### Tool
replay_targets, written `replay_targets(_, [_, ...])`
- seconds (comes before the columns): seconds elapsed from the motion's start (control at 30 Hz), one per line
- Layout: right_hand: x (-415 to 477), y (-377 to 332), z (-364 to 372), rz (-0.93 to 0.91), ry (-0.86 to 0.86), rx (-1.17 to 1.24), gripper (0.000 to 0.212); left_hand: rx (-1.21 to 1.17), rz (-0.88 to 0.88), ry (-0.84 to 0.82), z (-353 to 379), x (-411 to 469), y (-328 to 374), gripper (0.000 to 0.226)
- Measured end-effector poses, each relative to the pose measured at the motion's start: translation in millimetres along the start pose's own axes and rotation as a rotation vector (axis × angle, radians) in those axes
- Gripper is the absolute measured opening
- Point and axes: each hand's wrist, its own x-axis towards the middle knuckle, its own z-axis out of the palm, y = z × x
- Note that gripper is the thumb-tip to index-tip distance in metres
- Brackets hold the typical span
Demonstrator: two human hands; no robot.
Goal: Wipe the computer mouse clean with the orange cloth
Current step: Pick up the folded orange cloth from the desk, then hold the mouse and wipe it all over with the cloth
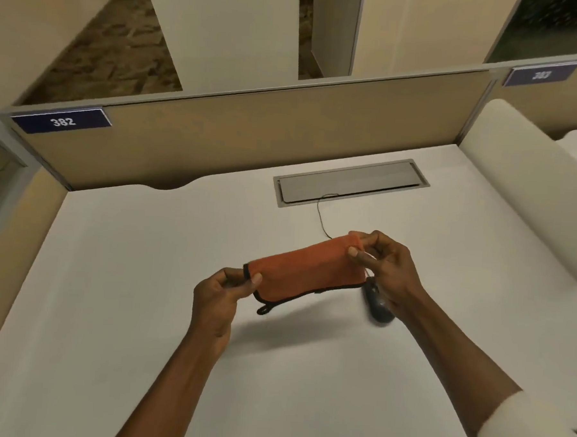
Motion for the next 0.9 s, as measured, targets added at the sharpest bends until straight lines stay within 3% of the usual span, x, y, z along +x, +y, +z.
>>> replay_targets(0.2, [-27.6,3.1,-53.4,-0.01,0.024,-0.094,0.024,0.017,-0.058,0.05,53.6,-36.7,-21.2,0.013])
replay_targets(0.37, [-30.4,-6.8,-95.2,-0.057,-0.035,-0.16,0.041,0.09,-0.122,0.107,97.8,-54.4,-34.7,0.039])
replay_targets(0.47, [-27.0,-9.6,-120.8,-0.04,-0.113,-0.099,0.05,0.174,-0.163,-0.049,123.0,-63.4,-40.7,0.048])
replay_targets(0.57, [-24.9,-5.8,-143.4,-0.01,-0.161,-0.04,0.06,0.254,-0.177,-0.224,150.6,-76.8,-48.8,0.032])
replay_targets(0.7, [-23.1,6.1,-174.3,0.024,-0.22,-0.012,0.069,0.26,-0.222,-0.222,186.9,-96.5,-68.0,0.024])
replay_targets(0.8, [-23.0,17.7,-190.1,0.071,-0.15,-0.108,0.075,0.288,-0.264,-0.238,210.0,-110.3,-85.0,0.026])
replay_targets(0.9, [-26.0,31.4,-190.2,0.154,0.035,-0.165,0.071,0.346,-0.303,-0.25,234.4,-121.2,-97.7,0.03])
